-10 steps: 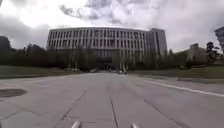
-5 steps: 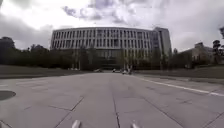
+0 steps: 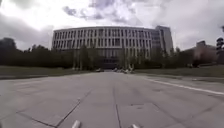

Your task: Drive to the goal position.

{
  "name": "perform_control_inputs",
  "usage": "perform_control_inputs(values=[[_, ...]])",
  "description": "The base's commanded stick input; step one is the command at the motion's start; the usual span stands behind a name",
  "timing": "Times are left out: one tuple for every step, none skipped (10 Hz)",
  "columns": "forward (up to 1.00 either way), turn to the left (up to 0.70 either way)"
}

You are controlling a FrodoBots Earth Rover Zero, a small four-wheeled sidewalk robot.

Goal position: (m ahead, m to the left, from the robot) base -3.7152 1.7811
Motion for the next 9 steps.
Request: perform_control_inputs(values=[[1.0, 0.0], [1.0, -0.05], [1.0, -0.22], [1.0, -0.15], [1.0, -0.01], [1.0, 0.0], [1.0, -0.02], [1.0, -0.13], [1.0, 0.0]])
